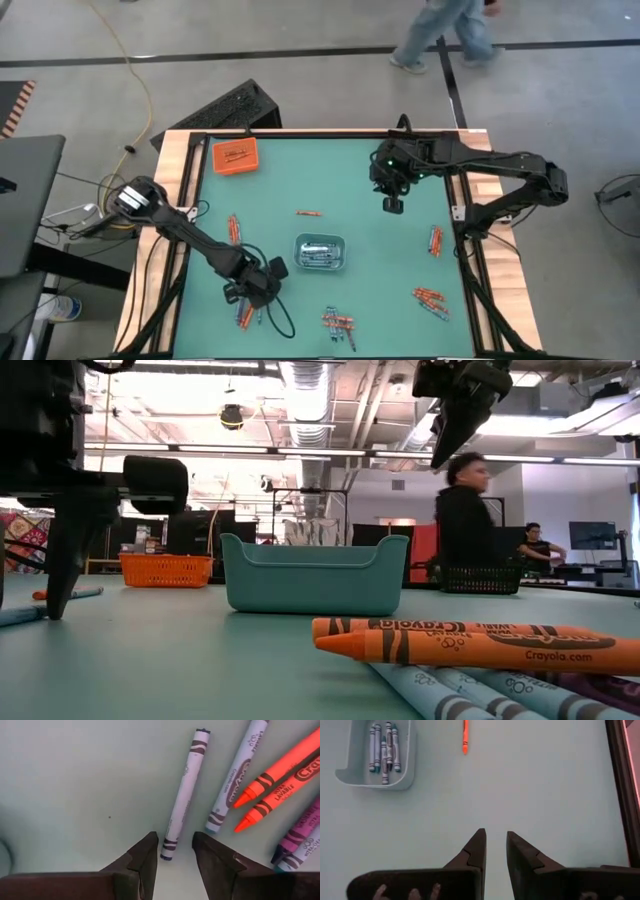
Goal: Sort crayons
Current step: Put the blue crayon into the blue bin, then put the orange crayon into the orange bin
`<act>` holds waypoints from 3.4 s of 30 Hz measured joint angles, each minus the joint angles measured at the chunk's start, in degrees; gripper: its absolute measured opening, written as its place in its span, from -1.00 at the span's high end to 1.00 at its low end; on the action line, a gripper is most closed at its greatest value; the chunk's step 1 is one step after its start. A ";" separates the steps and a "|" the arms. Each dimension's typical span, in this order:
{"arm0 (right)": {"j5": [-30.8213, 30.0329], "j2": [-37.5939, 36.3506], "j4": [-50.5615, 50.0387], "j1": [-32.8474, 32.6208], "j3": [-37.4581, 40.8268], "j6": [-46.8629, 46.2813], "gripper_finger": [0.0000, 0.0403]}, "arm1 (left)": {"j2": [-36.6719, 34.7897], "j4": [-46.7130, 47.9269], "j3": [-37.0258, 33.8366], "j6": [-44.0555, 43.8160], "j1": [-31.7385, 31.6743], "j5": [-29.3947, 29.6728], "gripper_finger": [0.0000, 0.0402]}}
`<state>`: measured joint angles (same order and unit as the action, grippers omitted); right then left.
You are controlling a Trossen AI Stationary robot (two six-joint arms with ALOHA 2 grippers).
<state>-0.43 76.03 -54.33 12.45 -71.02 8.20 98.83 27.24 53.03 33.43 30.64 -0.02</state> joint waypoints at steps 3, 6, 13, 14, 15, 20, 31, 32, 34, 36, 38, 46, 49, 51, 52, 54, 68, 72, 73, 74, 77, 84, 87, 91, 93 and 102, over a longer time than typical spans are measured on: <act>-0.06 0.00 -0.02 -0.61 0.02 -0.60 0.66 | 1.09 0.55 1.33 -0.85 0.39 2.07 0.44; -0.08 0.00 -0.02 -1.22 0.02 -0.86 0.66 | 1.34 0.50 2.45 -0.90 0.15 1.53 0.53; -1.62 0.00 -0.04 -2.08 0.02 -1.83 0.66 | 1.50 0.70 3.34 -0.97 0.16 1.39 0.91; -1.64 0.00 -0.05 -2.22 0.02 -1.85 0.66 | 1.48 0.78 3.35 -1.09 0.16 1.36 0.94; -1.68 0.00 -0.04 -2.36 0.02 -1.90 0.66 | 1.48 0.88 3.38 -1.17 0.15 1.32 0.96; -1.68 0.02 -0.04 -2.39 0.02 -1.87 0.66 | 1.50 1.62 3.77 -1.55 0.14 1.37 0.98; -1.66 0.02 -0.17 -2.36 0.02 -1.55 0.66 | 1.63 16.04 14.88 -1.33 -0.19 9.11 1.00; -1.66 0.02 -0.17 -2.36 0.02 -1.50 0.66 | 1.33 16.93 15.98 -1.41 -0.43 10.43 1.00; -1.66 0.02 -0.27 -2.45 0.02 -1.29 0.66 | 0.53 17.64 17.82 -1.90 -1.31 12.71 1.00; -1.66 0.02 -0.41 -2.72 0.04 -1.27 0.66 | -0.58 17.05 18.81 -2.83 -2.37 14.95 1.00; -1.66 0.02 -0.73 -3.19 0.04 -1.23 0.66 | -1.70 15.04 19.26 -4.15 -3.91 16.42 1.00; -1.64 0.02 -2.98 -6.61 0.04 -1.27 0.66 | -2.20 6.38 19.37 -11.64 -13.00 11.15 1.00; -1.64 0.02 -4.17 -8.86 0.04 -1.64 0.66 | -2.13 3.71 19.37 -12.55 -15.35 9.57 1.00; -1.62 0.04 -5.03 -10.57 0.04 -2.25 0.66 | -2.13 1.65 19.37 -13.86 -16.94 6.36 1.00; -1.62 0.04 -5.41 -11.49 0.04 -2.55 0.66 | -2.13 1.31 19.37 -14.75 -17.70 4.45 1.00; -1.62 0.04 -6.06 -13.42 0.04 -3.24 0.66 | -2.13 1.11 19.37 -16.18 -18.97 0.57 1.00; -9.98 0.17 -9.40 -27.99 0.09 -16.19 0.66 | 4.04 -0.72 19.32 -22.01 -22.76 -3.76 1.00; -12.46 0.11 -11.11 -31.72 2.10 -22.17 0.66 | 4.75 -0.68 19.32 -23.34 -23.65 -2.54 0.92; -12.70 0.14 -11.19 -32.56 3.12 -23.54 0.66 | 4.92 -1.18 19.34 -23.59 -23.87 -2.04 0.90; -12.85 0.16 -11.03 -33.47 4.36 -24.99 0.66 | 5.04 -1.17 19.37 -23.62 -24.07 -1.88 0.87; -12.78 0.15 -10.48 -35.86 8.53 -29.39 0.66 | 5.33 0.13 19.30 -23.56 -24.47 -2.12 0.80; -10.47 0.17 -9.19 -41.09 16.89 -40.31 0.66 | 5.46 1.11 19.32 -23.16 -24.56 -2.25 0.65; -7.73 0.17 -6.66 -43.62 19.04 -44.31 0.66 | 5.46 1.62 19.32 -22.13 -24.56 -2.29 0.58; -6.86 0.15 -3.83 -48.89 20.13 -50.86 0.66 | 5.46 1.77 19.32 -19.98 -24.52 -2.78 0.49; -6.91 0.15 -2.06 -51.95 20.48 -54.36 0.66 | 5.35 1.75 19.32 -18.90 -24.38 -3.77 0.47; -7.17 0.85 4.78 -64.46 23.69 -73.60 0.67 | 5.20 1.32 19.32 -11.93 -21.89 -5.70 0.45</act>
<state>-7.60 76.88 -49.55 -52.01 -47.33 -65.40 104.03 28.57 72.36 21.50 8.75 -5.72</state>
